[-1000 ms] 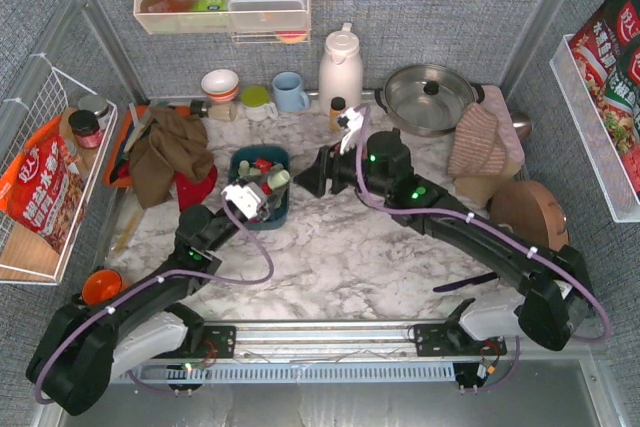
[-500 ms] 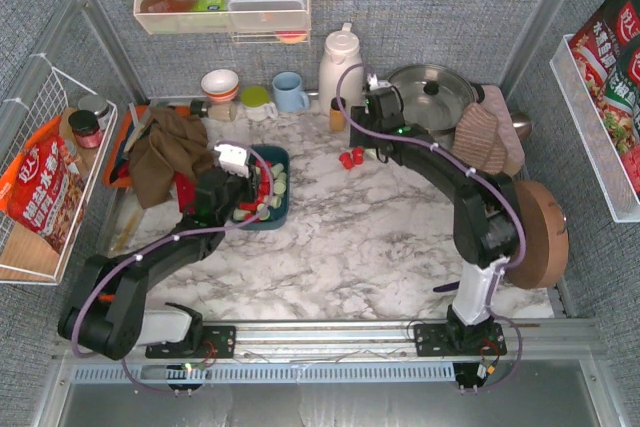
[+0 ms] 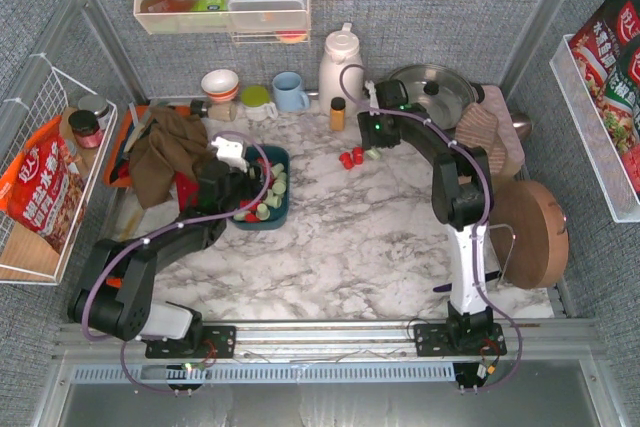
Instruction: Mix the coffee capsules in the storage basket
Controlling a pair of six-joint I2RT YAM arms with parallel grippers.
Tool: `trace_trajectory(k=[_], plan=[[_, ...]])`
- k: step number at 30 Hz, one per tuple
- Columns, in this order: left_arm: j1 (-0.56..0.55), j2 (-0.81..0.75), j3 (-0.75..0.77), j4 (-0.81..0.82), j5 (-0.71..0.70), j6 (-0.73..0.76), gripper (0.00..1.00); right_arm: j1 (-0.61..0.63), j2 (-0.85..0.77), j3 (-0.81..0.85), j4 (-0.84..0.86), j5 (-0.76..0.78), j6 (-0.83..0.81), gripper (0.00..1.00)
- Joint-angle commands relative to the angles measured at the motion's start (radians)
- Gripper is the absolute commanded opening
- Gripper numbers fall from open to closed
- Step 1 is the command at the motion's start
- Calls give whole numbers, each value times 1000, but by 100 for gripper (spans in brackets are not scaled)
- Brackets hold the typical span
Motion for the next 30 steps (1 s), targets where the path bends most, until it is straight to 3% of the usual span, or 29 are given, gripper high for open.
trace_trajectory(k=[1,5,13,22,30], plan=[[2,-20,5,-9,-19,0,90,-1,6,26,-65,-60,-49,60],[2,-78,-11,21,-45,23,99,-1,20,43,-88,-74,-41,59],[2,-203,-98,194,-14,56,99,-1,58,89,-140,-47,3,54],[2,-235,-120,248,13,46,99,-1,100,109,-146,-50,56,48],[2,-234,-121,273,65,41,99,1,51,31,-94,-33,73,27]])
